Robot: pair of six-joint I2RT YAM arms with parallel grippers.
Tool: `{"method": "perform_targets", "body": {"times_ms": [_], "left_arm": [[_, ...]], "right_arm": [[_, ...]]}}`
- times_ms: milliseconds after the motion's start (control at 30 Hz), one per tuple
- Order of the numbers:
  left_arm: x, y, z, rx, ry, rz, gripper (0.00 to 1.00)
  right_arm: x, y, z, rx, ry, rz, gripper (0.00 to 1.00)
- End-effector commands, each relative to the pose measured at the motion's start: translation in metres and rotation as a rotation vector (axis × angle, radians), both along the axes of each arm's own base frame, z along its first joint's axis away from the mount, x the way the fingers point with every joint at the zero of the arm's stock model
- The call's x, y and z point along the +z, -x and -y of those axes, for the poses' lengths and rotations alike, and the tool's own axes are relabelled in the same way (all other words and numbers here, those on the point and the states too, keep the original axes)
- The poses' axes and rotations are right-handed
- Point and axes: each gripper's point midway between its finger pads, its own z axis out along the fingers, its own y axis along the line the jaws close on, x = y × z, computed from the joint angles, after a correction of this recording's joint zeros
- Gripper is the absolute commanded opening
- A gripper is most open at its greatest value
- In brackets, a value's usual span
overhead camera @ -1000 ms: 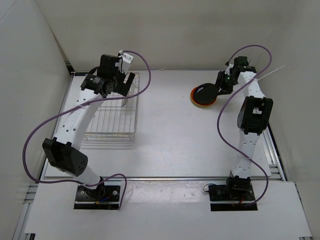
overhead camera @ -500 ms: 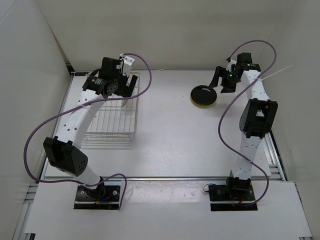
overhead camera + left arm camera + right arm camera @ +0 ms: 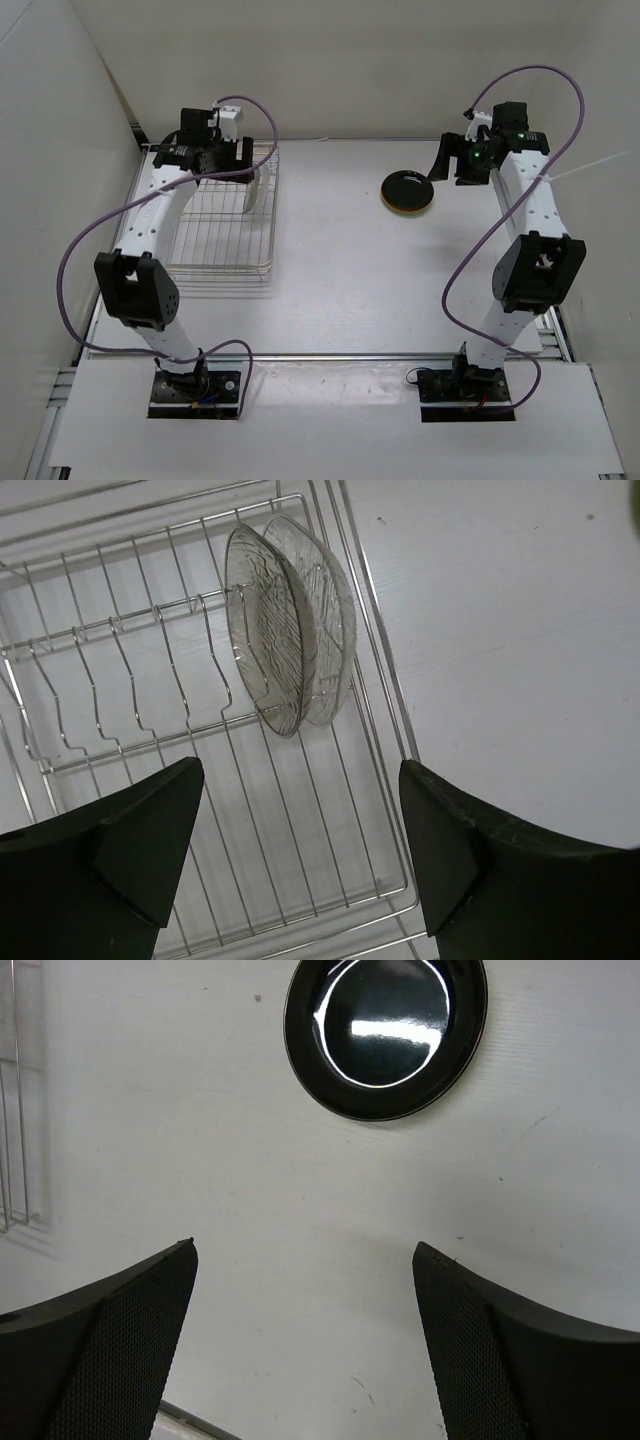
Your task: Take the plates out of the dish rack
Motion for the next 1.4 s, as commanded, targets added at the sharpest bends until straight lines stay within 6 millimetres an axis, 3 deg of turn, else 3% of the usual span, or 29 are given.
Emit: {"method": "perform_targets", "body": {"times_ms": [0, 300, 500, 600, 633, 900, 967, 1100, 1200, 1367], "left_arm": [[0.005, -0.022, 0.008, -0.027, 0.127, 0.006, 0.89], [-0.028, -0.05, 0.006, -0.022, 0.168, -0.037, 0.91], [-0.056, -0.06, 0.006, -0.004, 0.164, -0.092, 0.9], [-0.058, -0.063, 0.006, 0.002, 0.17, -0.098, 0.84], [-0.065, -0.061, 0.006, 0.004, 0.168, -0.121, 0.76], [-0.07, -0.065, 0.003, 0.019, 0.155, -0.118, 0.74], [-0.074, -0.065, 0.003, 0.02, 0.154, -0.128, 0.64], [-0.077, -0.067, 0.007, 0.017, 0.147, -0.13, 0.56], [-0.079, -0.066, 0.017, -0.002, 0.145, -0.139, 0.53], [-0.085, -0.064, 0.016, -0.007, 0.137, -0.155, 0.52]], "right_arm": [[0.01, 0.015, -0.001, 0.035, 0.023, 0.03, 0.91], [0.008, 0.037, -0.014, 0.09, 0.029, 0.028, 0.91], [-0.005, 0.04, -0.009, 0.088, 0.06, 0.003, 0.91], [-0.001, 0.042, -0.011, 0.093, 0.053, 0.013, 0.91], [0.0, 0.042, -0.012, 0.099, 0.045, 0.014, 0.91], [0.0, 0.045, -0.014, 0.104, 0.037, 0.014, 0.91], [-0.002, 0.046, -0.015, 0.109, 0.028, 0.006, 0.91], [0.001, 0.047, -0.015, 0.109, 0.029, 0.015, 0.91], [0.001, 0.047, -0.015, 0.109, 0.029, 0.015, 0.9], [0.001, 0.05, -0.015, 0.109, 0.029, 0.015, 0.9]]}}
